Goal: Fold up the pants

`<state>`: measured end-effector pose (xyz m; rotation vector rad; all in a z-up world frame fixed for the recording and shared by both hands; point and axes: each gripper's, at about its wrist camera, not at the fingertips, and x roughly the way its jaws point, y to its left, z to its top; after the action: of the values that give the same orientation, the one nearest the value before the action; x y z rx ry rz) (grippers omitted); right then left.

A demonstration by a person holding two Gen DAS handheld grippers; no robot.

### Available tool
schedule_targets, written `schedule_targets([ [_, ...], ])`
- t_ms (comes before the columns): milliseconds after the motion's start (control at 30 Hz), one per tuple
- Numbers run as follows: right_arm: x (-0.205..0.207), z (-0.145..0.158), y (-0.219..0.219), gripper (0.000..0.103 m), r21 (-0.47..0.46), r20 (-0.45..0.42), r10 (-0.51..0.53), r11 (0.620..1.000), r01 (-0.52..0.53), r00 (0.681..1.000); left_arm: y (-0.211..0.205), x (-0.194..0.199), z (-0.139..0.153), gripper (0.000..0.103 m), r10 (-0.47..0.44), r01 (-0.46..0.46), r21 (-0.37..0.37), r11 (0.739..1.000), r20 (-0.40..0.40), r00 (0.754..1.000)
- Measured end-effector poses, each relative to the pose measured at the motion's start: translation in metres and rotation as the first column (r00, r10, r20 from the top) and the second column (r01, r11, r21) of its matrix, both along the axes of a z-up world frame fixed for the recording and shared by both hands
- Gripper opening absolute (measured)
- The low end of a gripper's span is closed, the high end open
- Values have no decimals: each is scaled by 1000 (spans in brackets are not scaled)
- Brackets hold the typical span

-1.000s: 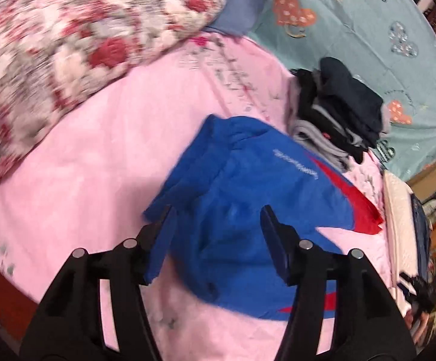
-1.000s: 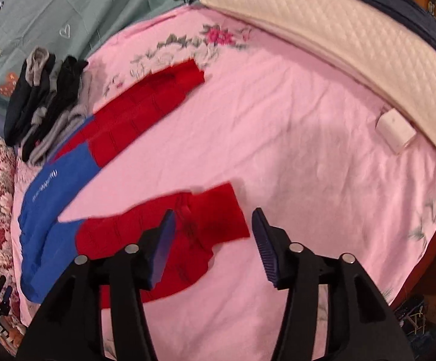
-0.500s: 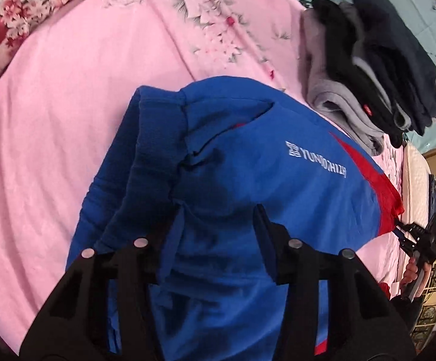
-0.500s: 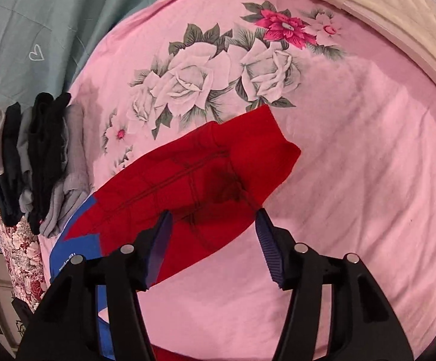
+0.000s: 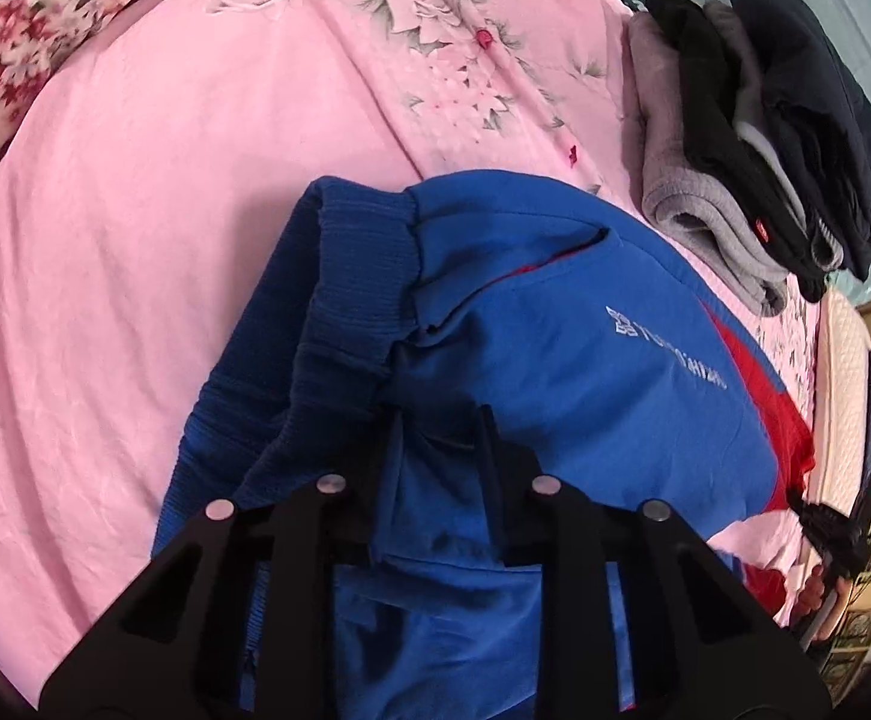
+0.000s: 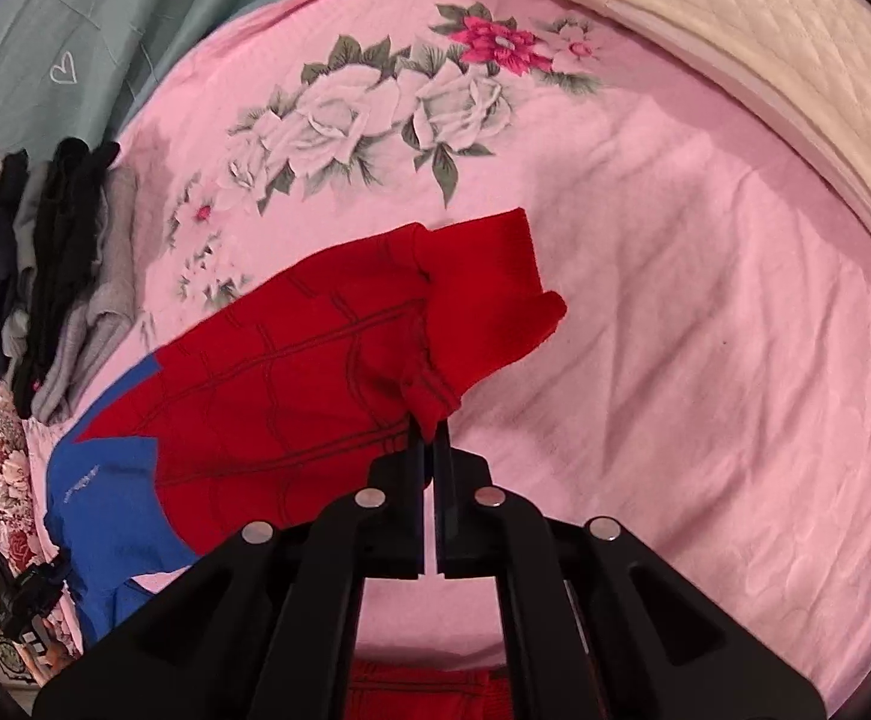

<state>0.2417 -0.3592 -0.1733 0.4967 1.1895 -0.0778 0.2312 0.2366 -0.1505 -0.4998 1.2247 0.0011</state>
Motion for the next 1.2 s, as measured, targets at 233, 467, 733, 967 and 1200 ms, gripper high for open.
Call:
schedule_targets([
  [233,-11,33,0,16,-43,48,42,998,-40,998,26,-29,84,88,-12,-13,136,991,185,983],
  [467,-98,80,12,42,-57,246,115,993,-104,962,20,35,96,89,-318,257,296,920,182,930],
  [733,-140,70,45,42,-93,175,138,988,-123,975,24,85,39,88,-538,524,121,843,194,821],
  [967,-91,93,121,42,-191,208,366,925,-330,907,22,88,6,54,-594,591,83,803,196,780],
  [1200,17,90,258,53,-238,232,778,627,-742,583,28,85,-1,15,-590,595,50,802,224,776],
])
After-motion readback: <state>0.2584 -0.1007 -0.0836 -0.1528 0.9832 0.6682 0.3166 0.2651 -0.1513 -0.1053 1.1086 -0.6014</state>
